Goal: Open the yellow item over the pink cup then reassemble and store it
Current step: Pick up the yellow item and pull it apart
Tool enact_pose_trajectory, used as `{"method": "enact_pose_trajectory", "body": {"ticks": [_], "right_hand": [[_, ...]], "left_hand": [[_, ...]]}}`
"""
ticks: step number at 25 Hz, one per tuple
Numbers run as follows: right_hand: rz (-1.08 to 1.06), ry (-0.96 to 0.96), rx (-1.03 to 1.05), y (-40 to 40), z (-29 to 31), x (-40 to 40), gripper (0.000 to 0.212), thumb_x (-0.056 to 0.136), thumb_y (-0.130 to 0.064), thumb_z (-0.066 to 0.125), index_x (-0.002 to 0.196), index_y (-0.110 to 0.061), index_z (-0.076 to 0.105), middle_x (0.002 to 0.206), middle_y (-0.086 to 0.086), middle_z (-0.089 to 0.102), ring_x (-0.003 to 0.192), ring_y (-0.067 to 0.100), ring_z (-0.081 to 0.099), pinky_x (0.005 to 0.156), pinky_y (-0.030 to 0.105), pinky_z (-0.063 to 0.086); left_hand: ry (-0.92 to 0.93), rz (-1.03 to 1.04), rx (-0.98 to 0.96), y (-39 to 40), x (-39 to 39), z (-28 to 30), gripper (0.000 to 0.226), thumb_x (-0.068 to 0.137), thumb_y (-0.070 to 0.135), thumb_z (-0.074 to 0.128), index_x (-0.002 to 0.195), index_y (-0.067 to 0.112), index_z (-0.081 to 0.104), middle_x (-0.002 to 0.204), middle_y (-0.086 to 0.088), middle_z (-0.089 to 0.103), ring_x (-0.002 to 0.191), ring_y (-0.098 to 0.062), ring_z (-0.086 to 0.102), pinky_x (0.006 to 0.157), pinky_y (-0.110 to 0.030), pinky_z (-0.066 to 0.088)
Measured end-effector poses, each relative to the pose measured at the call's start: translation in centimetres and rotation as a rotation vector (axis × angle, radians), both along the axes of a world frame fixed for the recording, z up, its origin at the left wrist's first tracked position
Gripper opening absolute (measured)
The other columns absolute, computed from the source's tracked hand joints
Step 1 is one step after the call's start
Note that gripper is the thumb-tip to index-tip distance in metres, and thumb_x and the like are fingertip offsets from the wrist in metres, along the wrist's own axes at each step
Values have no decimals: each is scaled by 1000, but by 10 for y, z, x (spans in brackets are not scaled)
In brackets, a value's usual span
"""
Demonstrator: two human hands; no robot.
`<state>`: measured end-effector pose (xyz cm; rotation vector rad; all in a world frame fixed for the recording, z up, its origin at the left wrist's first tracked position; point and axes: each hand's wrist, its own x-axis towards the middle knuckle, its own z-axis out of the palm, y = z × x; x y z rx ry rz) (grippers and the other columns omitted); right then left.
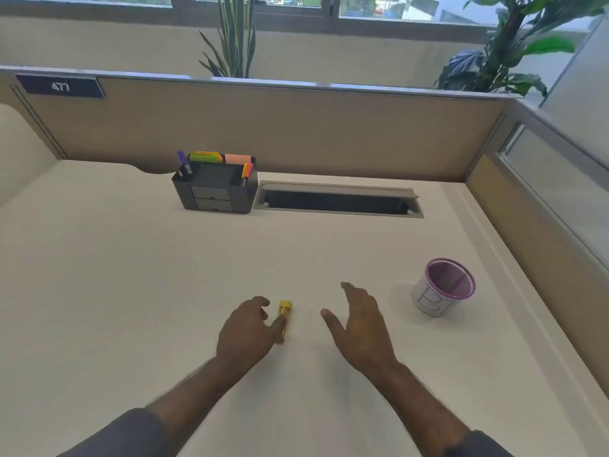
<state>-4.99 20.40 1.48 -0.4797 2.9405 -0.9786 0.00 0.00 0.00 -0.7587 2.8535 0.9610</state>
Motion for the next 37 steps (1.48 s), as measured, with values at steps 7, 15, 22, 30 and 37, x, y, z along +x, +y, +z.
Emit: {"method": "enact_pose_trajectory", "body": {"ticks": [7,15,22,30,37], "right_hand": [[-65,-333,-272,-11,-3,-3,40,88,-37,67,124,-21,59,99,-5,63,80,4,58,73,21,46],[-71,-654,-719,-26,12,3,10,92,-24,64,97,-19,71,82,-4,73,77,8,68,69,22,56],[41,-581,-870,-18,36,11,15,99,-24,56,101,-19,70,73,-3,61,63,12,54,61,21,49],[298,-729,-1027,-12,62,24,28,96,-38,54,96,-13,66,70,-2,49,60,14,41,53,23,32],[320,-815,-1056,-9,66,27,37,92,-42,60,99,-7,65,64,-2,43,56,12,37,49,22,27]], "left_hand": [[-124,-19,19,23,-10,-10,26,85,28,60,106,18,70,98,-1,69,89,-21,66,75,-34,54],[96,1,763,47,4,31,13,88,23,72,100,23,76,92,4,80,78,-18,78,81,-43,63],[192,17,652,36,8,63,28,87,34,72,115,35,70,119,14,69,100,-1,67,81,-23,51],[244,-355,1062,33,6,82,43,87,44,68,121,17,69,92,-11,67,84,-20,61,85,-32,52],[286,-374,1009,37,15,88,34,90,39,64,112,13,71,99,-3,70,97,-14,62,91,-27,47]]}}
